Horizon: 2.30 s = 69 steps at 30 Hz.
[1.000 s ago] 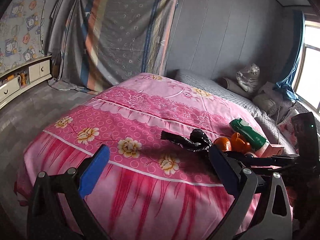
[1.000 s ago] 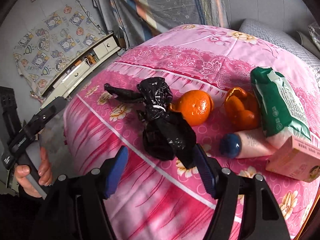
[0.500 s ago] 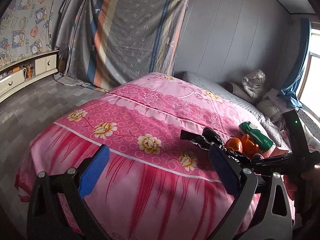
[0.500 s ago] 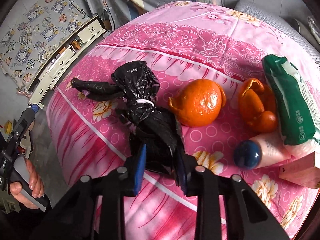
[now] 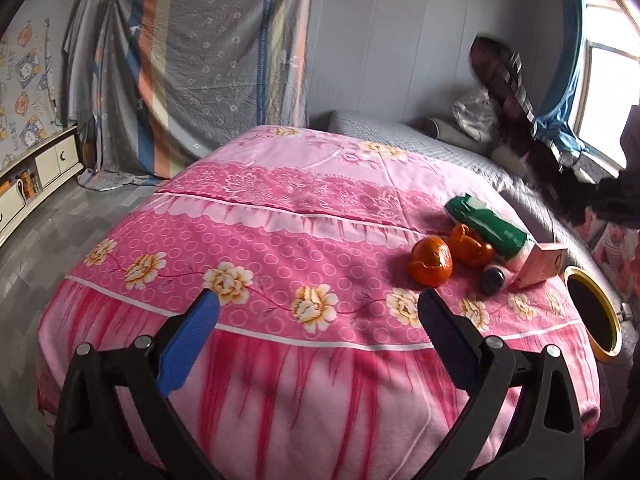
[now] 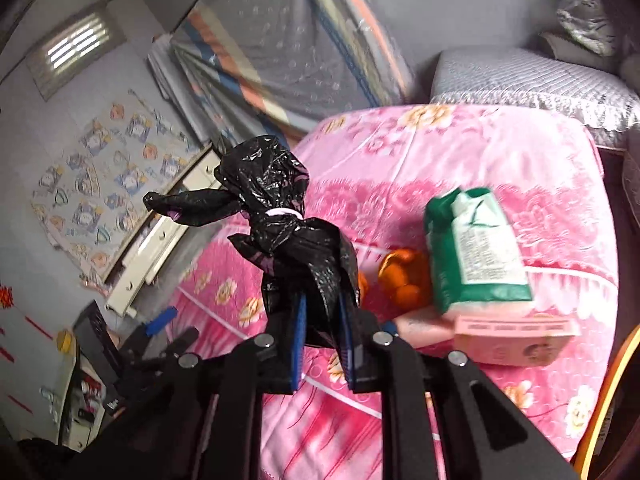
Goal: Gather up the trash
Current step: 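Grasp the peeled orange with the left gripper while the right gripper holds the bag, then carry the orange and black bag over the bin and open both grippers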
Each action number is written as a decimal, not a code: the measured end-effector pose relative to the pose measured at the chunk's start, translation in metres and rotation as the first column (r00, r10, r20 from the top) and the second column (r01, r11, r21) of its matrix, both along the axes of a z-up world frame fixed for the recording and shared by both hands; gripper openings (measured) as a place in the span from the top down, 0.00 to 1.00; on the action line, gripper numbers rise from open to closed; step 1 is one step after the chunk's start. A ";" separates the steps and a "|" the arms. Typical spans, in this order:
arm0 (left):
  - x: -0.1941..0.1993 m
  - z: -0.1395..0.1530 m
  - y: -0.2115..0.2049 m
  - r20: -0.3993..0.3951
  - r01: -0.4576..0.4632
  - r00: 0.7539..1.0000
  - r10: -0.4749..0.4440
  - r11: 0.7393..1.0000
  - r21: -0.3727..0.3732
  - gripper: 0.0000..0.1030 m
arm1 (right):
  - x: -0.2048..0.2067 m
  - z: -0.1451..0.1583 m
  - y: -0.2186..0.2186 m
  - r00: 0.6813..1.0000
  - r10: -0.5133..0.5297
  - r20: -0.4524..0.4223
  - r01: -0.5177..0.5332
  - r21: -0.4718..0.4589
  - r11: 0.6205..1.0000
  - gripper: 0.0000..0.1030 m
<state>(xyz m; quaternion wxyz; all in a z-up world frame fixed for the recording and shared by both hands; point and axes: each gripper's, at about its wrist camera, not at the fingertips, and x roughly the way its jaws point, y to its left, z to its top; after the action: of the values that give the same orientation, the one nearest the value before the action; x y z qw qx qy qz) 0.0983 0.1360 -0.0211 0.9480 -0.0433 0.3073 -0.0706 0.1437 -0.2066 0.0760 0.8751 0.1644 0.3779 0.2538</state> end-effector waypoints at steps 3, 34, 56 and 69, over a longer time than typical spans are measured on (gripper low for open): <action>0.016 -0.004 -0.027 -0.056 0.079 0.995 -0.078 0.996 0.032 0.08 | -0.017 0.011 -0.038 0.996 -0.074 0.047 0.072 0.037 0.997 0.86; 0.148 -0.052 -0.141 -0.364 0.353 0.885 -0.290 0.928 0.121 0.57 | -0.048 -0.042 -0.135 0.986 -0.166 -0.031 0.169 0.189 0.967 0.86; 0.048 0.031 -0.070 -0.087 0.176 0.981 -0.174 0.984 0.025 0.63 | -0.059 -0.029 -0.118 0.987 -0.157 -0.017 0.157 0.167 0.973 0.86; 0.031 0.063 -0.121 0.000 0.290 0.957 -0.290 0.957 0.030 0.63 | -0.081 -0.023 -0.144 0.971 -0.239 0.001 0.235 0.165 0.958 0.86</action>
<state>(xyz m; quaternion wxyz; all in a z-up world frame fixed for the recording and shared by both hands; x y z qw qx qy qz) 0.1295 0.0154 0.0414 0.9287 0.0164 0.3091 -0.2041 0.0628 -0.3504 0.0532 0.8865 0.2771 0.3243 0.1790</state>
